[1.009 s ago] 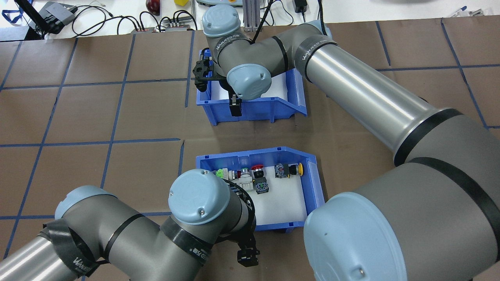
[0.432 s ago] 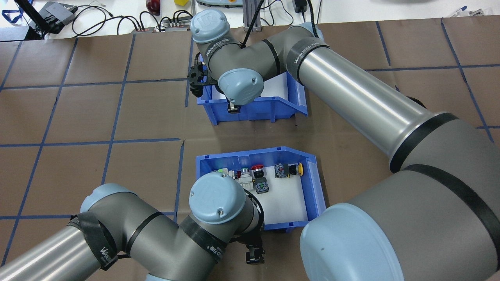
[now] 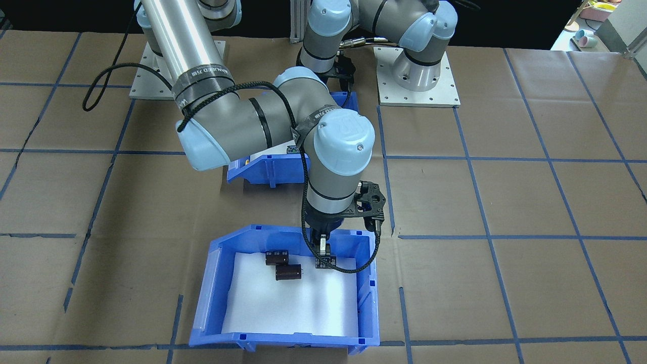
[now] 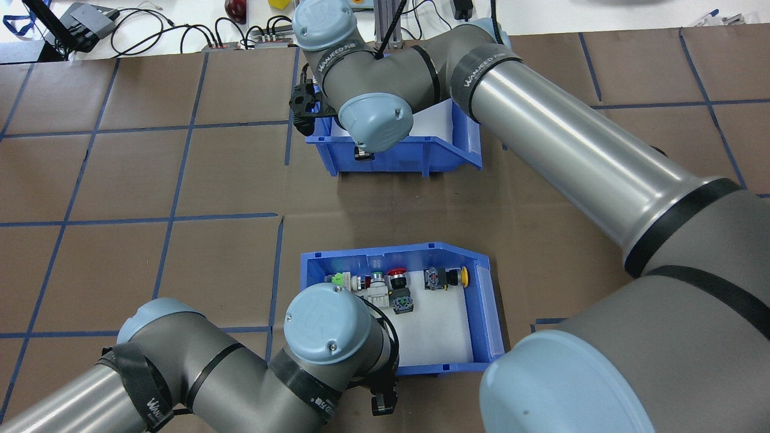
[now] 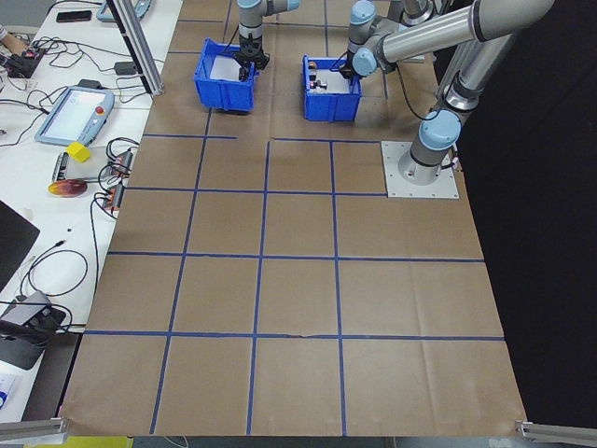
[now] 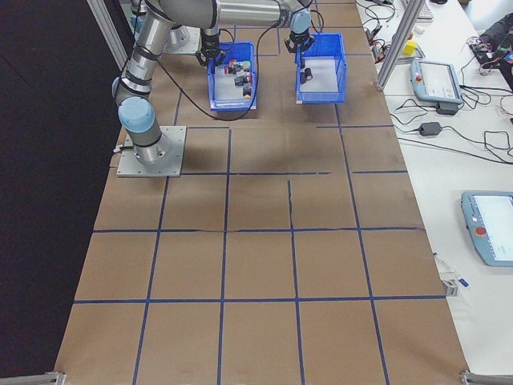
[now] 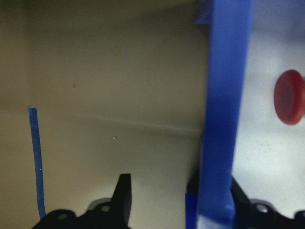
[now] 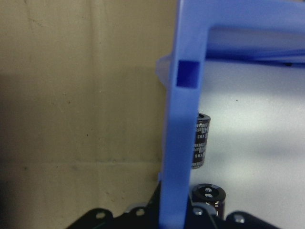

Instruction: Place button box in front

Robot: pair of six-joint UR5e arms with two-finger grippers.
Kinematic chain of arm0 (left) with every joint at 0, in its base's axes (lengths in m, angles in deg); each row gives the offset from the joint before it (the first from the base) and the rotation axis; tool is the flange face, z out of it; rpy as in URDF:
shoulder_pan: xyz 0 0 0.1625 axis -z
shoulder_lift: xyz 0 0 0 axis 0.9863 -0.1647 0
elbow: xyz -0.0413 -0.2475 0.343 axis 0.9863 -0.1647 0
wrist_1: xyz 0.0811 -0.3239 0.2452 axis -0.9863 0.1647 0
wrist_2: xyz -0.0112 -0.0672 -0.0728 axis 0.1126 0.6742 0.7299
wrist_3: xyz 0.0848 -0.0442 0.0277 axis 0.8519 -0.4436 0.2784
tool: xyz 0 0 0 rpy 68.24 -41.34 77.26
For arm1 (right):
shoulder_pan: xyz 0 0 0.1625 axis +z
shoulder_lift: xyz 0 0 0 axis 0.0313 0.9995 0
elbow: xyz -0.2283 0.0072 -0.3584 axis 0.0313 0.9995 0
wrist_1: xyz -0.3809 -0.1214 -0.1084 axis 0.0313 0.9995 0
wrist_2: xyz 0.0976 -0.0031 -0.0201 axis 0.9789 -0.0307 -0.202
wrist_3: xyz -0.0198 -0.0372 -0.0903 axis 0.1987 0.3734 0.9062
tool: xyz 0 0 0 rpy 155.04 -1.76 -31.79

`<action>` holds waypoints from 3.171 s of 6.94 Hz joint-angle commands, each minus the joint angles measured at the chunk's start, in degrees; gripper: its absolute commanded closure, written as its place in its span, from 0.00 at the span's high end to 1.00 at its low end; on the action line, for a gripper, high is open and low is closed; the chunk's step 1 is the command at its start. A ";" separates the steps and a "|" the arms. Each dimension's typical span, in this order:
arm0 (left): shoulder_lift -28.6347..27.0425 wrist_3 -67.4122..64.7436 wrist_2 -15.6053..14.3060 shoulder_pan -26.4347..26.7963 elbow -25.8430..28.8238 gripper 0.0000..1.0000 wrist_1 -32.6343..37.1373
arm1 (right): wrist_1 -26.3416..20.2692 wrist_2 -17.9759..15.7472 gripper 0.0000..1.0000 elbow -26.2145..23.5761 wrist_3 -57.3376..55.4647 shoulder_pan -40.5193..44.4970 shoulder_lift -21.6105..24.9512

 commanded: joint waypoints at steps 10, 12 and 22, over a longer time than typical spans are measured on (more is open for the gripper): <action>-12.21 29.00 -2.35 -20.61 25.05 0.01 8.88 | -2.57 1.54 0.08 -17.44 34.08 -33.08 18.75; -22.40 30.39 0.47 -19.90 33.77 0.02 6.35 | -2.40 1.93 0.08 -24.28 39.18 -36.07 24.62; -21.36 37.10 -3.89 -19.88 39.72 0.81 10.41 | -1.70 2.36 0.09 -47.48 44.14 -41.10 43.79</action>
